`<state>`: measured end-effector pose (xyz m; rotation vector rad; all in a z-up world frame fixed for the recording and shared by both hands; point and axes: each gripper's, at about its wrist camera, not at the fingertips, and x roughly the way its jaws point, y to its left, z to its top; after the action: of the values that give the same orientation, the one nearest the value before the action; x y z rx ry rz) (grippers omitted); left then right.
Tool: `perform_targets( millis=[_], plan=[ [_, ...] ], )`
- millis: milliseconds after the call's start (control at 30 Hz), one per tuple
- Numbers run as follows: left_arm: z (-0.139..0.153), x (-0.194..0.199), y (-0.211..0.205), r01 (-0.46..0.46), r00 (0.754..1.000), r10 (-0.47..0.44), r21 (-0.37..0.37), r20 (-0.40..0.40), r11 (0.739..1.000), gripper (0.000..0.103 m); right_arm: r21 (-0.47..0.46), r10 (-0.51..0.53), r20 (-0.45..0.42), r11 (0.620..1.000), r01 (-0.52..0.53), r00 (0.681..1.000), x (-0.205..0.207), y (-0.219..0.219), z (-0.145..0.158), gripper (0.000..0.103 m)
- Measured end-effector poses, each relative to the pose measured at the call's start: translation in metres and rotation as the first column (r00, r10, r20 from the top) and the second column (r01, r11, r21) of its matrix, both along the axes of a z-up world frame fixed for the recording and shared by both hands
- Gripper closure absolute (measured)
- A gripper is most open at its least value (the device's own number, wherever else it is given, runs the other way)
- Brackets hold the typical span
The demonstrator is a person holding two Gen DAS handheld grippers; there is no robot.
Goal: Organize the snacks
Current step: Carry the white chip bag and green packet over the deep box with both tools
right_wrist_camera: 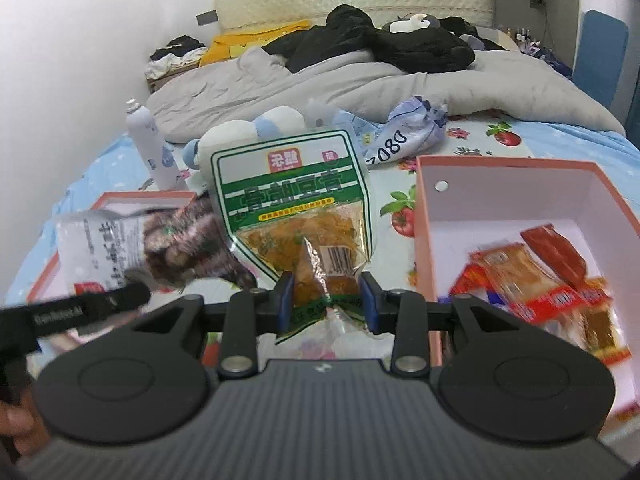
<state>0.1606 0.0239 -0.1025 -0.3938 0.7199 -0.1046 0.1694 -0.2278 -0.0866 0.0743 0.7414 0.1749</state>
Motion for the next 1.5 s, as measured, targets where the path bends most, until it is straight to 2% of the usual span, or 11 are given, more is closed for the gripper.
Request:
perform_targets(
  millis=[167, 433, 567, 767, 900, 1167, 1300, 1400, 1500],
  plan=[
    [0.020, -0.035, -0.003, 0.007, 1.000, -0.007, -0.005, 0.018, 1.000, 0.096, 0.020, -0.005, -0.006, 1.000, 0.005, 1.000, -0.038, -0.006, 0.008, 0.065],
    [0.041, -0.083, -0.013, 0.026, 0.999, -0.026, -0.016, 0.045, 1.000, 0.096, 0.032, -0.040, 0.035, 0.999, 0.039, 0.999, -0.089, -0.020, 0.025, 0.065],
    [0.050, -0.101, -0.024, 0.059, 0.996, -0.059, -0.001, 0.064, 0.998, 0.096, 0.026, -0.070, 0.064, 0.997, 0.068, 0.995, -0.111, -0.030, 0.032, 0.065],
    [0.057, -0.118, -0.044, 0.121, 0.989, -0.120, -0.013, 0.083, 0.993, 0.096, 0.008, -0.097, 0.062, 0.995, 0.097, 0.993, -0.136, -0.045, 0.037, 0.065],
    [0.055, -0.119, -0.064, 0.172, 0.982, -0.170, -0.027, 0.086, 0.985, 0.096, 0.004, -0.138, 0.085, 0.990, 0.138, 0.987, -0.151, -0.060, 0.042, 0.065],
    [0.051, -0.107, -0.108, 0.269, 0.960, -0.266, -0.025, 0.081, 0.963, 0.096, -0.006, -0.192, 0.077, 0.981, 0.194, 0.978, -0.163, -0.088, 0.037, 0.065],
    [0.048, -0.091, -0.130, 0.299, 0.953, -0.298, -0.006, 0.052, 0.954, 0.096, -0.008, -0.242, 0.079, 0.970, 0.243, 0.967, -0.158, -0.107, 0.032, 0.064],
    [0.044, -0.077, -0.150, 0.328, 0.944, -0.328, 0.014, 0.037, 0.945, 0.096, 0.013, -0.267, 0.049, 0.964, 0.267, 0.962, -0.145, -0.120, 0.024, 0.064],
    [0.039, -0.061, -0.165, 0.347, 0.938, -0.347, 0.011, 0.021, 0.938, 0.096, 0.015, -0.258, 0.029, 0.966, 0.258, 0.966, -0.130, -0.128, 0.017, 0.064]
  ],
)
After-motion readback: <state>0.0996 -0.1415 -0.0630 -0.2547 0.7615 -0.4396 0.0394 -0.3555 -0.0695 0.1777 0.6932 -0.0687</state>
